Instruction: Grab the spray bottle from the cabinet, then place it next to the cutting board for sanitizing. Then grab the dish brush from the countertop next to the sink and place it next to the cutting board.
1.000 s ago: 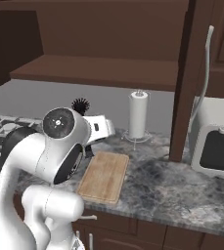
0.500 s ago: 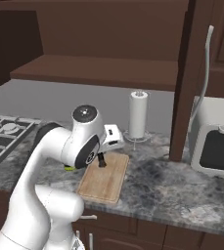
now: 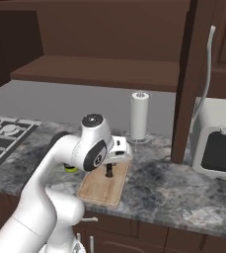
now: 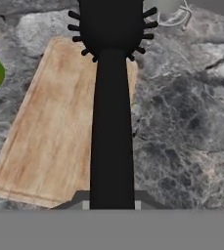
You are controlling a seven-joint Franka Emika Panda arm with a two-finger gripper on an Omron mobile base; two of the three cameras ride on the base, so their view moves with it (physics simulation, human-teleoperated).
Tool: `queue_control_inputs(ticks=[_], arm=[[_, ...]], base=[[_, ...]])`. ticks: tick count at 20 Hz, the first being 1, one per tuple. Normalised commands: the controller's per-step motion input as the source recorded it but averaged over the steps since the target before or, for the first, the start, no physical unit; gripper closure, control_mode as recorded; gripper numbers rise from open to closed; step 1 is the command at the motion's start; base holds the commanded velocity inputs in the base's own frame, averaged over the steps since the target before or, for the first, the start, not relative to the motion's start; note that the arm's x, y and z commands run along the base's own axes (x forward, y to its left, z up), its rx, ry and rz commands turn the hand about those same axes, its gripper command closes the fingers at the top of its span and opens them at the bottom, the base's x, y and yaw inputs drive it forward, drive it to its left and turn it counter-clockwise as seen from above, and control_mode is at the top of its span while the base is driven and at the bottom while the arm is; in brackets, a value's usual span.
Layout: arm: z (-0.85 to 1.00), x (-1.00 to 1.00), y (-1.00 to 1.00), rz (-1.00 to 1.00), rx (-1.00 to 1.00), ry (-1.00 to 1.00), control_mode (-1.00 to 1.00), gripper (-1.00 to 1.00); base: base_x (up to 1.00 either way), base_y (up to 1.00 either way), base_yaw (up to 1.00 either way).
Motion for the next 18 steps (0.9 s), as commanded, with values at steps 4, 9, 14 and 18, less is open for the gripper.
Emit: queue_control_inputs(ticks=[4,9,14,18], arm=[[-0.48,0.37,-0.33,-0.17,0.0,0.08,-1.0,1.0],[-0.36,0.29,-0.51,-0.03,0.0,0.06,-1.0,1.0],[-0.45,0.34,-0.39,0.0,0.0,0.12,-1.0,1.0],[-0.46,0.23,-0.38,0.0,0.0,0.11,-1.0,1.0]], base=[[0.0,0.0,0.0],[0.0,0.0,0.0],[0.0,0.0,0.0],[0.0,0.0,0.0]])
